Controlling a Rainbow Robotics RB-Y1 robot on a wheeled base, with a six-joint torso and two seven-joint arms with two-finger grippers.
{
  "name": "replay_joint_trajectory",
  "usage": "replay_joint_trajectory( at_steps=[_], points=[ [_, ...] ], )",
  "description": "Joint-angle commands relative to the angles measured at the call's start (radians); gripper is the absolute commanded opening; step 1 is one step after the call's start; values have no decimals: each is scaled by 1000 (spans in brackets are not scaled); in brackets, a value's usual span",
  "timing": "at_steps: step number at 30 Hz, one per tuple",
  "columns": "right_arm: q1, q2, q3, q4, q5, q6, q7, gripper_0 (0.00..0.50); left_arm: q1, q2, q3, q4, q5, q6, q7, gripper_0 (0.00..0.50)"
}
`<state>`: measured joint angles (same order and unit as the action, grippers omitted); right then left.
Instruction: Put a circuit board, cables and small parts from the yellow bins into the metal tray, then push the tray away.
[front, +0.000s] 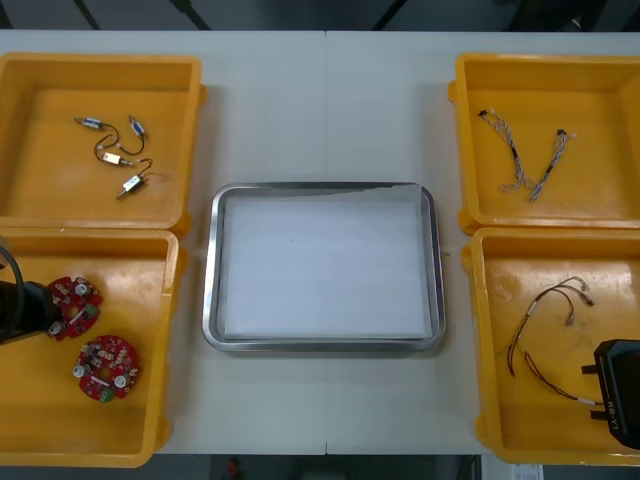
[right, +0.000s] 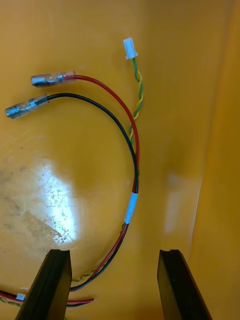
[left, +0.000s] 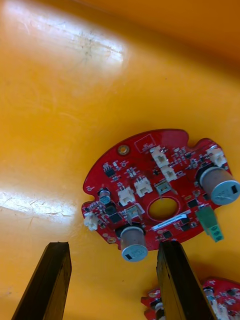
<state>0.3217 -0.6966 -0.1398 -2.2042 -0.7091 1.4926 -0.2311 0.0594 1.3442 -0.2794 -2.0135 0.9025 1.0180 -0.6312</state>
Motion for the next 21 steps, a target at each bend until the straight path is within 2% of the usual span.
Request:
replay_joint_trajectory(
  at_steps=[1, 6, 15, 21],
  points=[
    [28, 22, 36, 6, 27, -6, 35, 500, 2, -3, -27, -22, -23, -1, 39, 500],
    [27, 29, 65, 49, 56, -64, 42, 500, -1, -5, -63, -14, -56, -33, 62, 500],
    [23, 32, 111, 104, 96, -130, 46, 500, -20, -19, -64, -14, -42, -35, 93, 500],
    [19, 39, 132, 110, 123, -135, 47, 500, -24, -33, -64, -13, -50, -35, 117, 500]
  ],
)
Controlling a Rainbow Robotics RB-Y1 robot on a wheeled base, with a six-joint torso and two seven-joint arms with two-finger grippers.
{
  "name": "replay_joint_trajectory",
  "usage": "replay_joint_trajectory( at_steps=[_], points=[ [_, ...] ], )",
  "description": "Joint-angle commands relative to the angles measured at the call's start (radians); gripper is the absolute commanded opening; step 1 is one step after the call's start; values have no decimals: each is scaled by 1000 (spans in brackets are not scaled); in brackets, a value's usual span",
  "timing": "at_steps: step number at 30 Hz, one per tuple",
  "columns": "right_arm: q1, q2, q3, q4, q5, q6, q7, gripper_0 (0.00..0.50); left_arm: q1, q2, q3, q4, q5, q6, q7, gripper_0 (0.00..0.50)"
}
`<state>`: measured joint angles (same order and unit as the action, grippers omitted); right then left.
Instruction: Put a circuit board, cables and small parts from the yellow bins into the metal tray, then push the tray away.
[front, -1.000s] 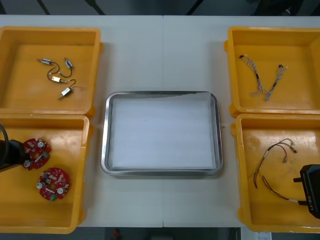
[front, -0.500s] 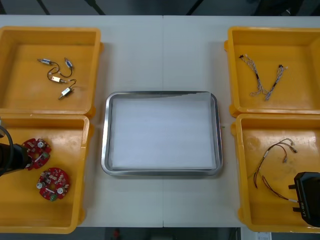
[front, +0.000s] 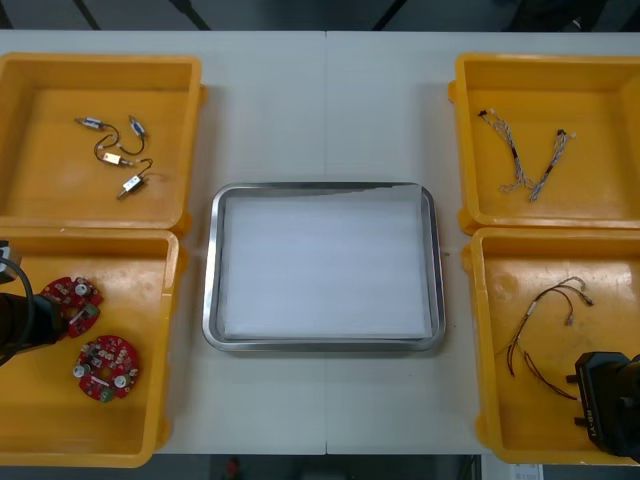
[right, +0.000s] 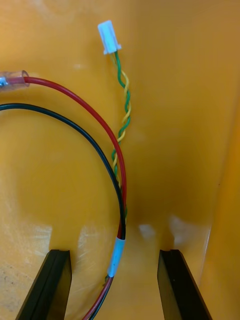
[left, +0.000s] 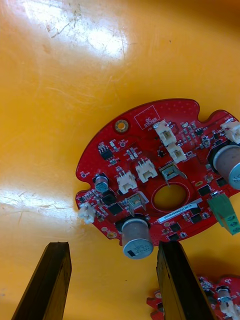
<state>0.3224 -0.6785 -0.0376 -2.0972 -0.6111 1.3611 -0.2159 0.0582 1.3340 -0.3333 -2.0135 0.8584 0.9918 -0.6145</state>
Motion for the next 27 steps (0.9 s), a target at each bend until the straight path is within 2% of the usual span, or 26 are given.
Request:
replay_joint_trajectory(
  at_steps=[1, 4, 7, 8, 10, 12, 21, 27],
  points=[
    [18, 22, 31, 5, 27, -5, 30, 500, -23, -22, -10, -13, -5, -9, 102, 500],
    [12, 22, 42, 5, 36, -3, 29, 500, -23, -22, -13, -13, -7, -9, 110, 500],
    [9, 22, 50, 5, 43, -3, 30, 204, -31, -22, -41, -10, -41, -27, 121, 500],
    [9, 22, 50, 5, 43, -3, 30, 166, -32, -22, -44, -7, -45, -30, 124, 500],
    [9, 22, 50, 5, 43, -3, 30, 54, -38, -22, -53, 6, -45, -47, 127, 500],
    [9, 22, 50, 5, 43, -3, 30, 5, -38, -24, -53, 9, -51, -53, 127, 500],
    [9, 22, 50, 5, 43, -3, 30, 0, -38, -22, -55, 9, -78, -64, 125, 500],
    [-57, -4, 39, -20, 36, 33, 87, 0, -38, -22, -55, 9, -91, -67, 122, 500]
  ],
)
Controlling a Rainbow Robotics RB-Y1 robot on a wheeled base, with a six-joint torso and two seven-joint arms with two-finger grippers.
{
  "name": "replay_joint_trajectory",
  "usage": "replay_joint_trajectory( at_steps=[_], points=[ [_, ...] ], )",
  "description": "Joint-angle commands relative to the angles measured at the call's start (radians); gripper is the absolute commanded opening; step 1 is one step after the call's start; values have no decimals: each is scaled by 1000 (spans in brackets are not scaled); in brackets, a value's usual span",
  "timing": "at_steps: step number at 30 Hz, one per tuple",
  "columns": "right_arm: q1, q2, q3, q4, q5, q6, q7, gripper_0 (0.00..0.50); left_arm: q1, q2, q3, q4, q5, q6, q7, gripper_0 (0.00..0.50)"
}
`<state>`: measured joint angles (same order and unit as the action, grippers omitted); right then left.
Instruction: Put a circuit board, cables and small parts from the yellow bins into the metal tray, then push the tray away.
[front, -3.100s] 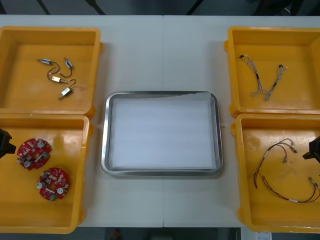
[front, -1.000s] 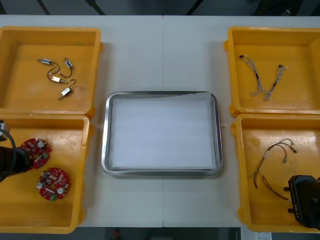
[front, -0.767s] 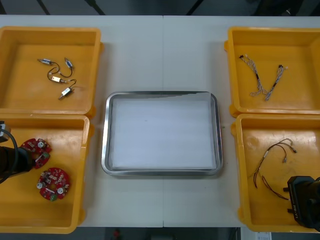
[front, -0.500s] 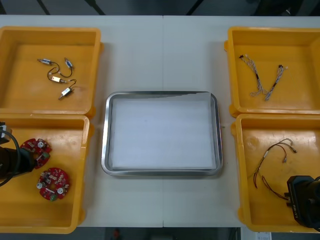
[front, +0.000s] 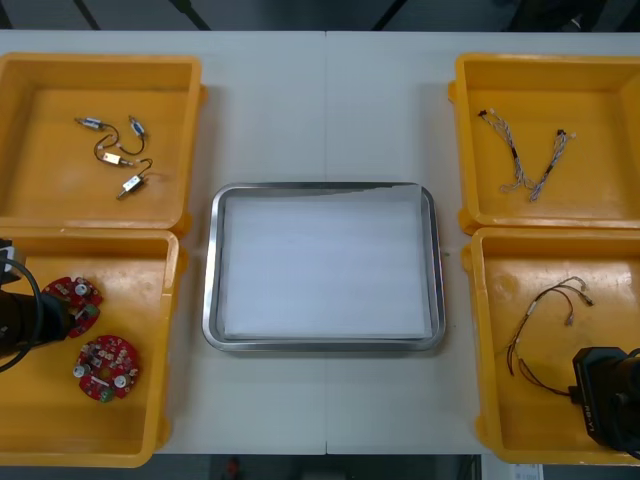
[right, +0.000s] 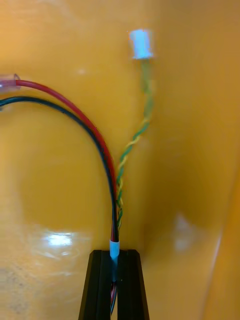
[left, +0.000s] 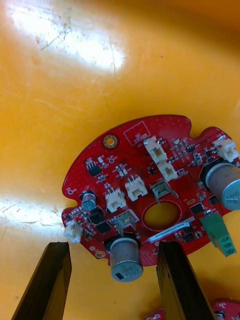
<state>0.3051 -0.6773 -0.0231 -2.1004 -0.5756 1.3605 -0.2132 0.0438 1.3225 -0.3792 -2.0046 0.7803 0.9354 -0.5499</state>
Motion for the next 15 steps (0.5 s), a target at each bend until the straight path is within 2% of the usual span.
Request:
replay_joint_trajectory(
  at_steps=[1, 11, 13, 15],
  points=[
    [-49, -10, 18, -21, -3, 60, 84, 0, -24, -11, -9, 0, -13, -10, 59, 500],
    [-142, -73, 14, -56, -32, 164, 107, 0, -24, -11, -26, 4, -23, -10, 57, 493],
    [-153, -96, 12, -81, -43, 170, 120, 0, -24, -11, -26, 4, -26, -10, 54, 414],
    [-159, -116, 14, -98, -55, 175, 147, 0, -24, -12, -26, 4, -26, -10, 53, 310]
  ],
)
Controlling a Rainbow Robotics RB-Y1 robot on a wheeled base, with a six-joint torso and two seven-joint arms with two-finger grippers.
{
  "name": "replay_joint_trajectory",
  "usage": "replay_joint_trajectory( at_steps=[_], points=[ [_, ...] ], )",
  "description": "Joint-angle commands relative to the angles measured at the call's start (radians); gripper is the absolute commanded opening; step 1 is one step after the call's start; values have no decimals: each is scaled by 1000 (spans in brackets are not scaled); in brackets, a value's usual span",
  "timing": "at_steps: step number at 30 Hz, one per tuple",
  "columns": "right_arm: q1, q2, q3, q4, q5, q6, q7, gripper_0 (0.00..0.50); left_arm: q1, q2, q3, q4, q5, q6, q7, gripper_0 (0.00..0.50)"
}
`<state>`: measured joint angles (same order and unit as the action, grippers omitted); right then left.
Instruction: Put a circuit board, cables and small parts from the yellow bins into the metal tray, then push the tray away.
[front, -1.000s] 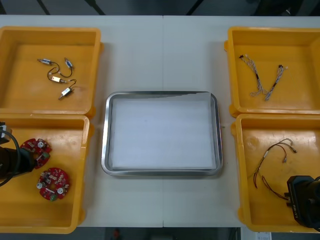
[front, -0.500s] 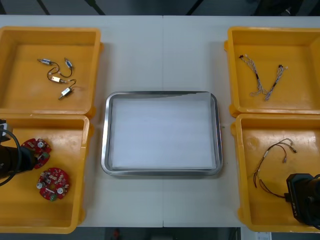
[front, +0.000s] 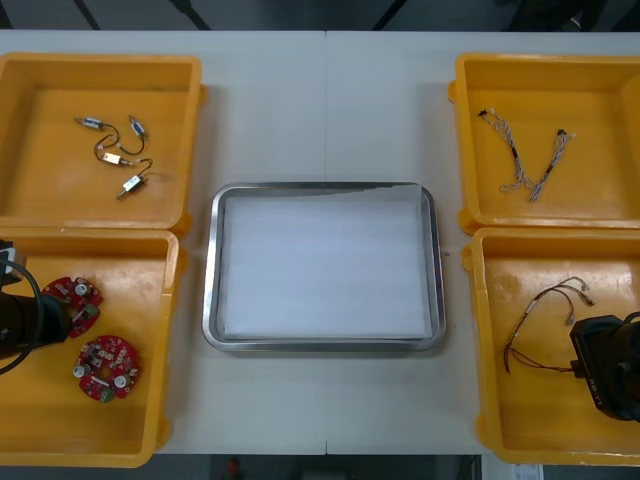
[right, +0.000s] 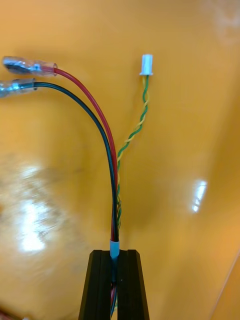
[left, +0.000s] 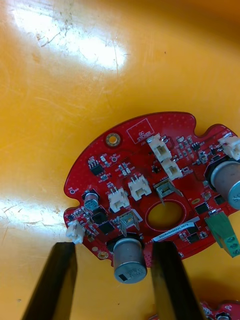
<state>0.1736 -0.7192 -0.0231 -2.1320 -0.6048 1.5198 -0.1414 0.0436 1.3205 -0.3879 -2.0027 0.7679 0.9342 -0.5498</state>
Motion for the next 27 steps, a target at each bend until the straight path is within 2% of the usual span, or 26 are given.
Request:
replay_joint_trajectory(
  at_steps=[1, 2, 3, 4, 5, 15, 24, 27],
  points=[
    [-34, -88, 11, -78, -36, 28, 106, 0, -24, -9, -19, 1, -15, -9, 50, 224],
    [-43, -100, 6, -88, -46, 39, 135, 0, -24, -9, -19, 2, -15, -11, 50, 143],
    [-46, -106, 3, -92, -50, 46, 151, 0, -24, -9, -17, 2, -15, -11, 48, 100],
    [-56, -118, -3, -98, -62, 59, 181, 0, -22, -9, -17, 2, -15, -14, 48, 30],
    [-66, -129, -11, -105, -76, 76, 220, 0, -22, -9, -19, 2, -15, -14, 47, 6],
    [-187, -166, -38, -158, -139, 270, 490, 0, -22, -6, -17, 2, -16, -15, 31, 0],
    [-264, -187, -81, -217, -211, 390, 735, 0, -22, 54, -14, -5, -13, -15, -16, 0],
    [-293, -192, -95, -227, -240, 400, 818, 0, -24, 74, -2, -5, 25, -15, -51, 0]
  ],
)
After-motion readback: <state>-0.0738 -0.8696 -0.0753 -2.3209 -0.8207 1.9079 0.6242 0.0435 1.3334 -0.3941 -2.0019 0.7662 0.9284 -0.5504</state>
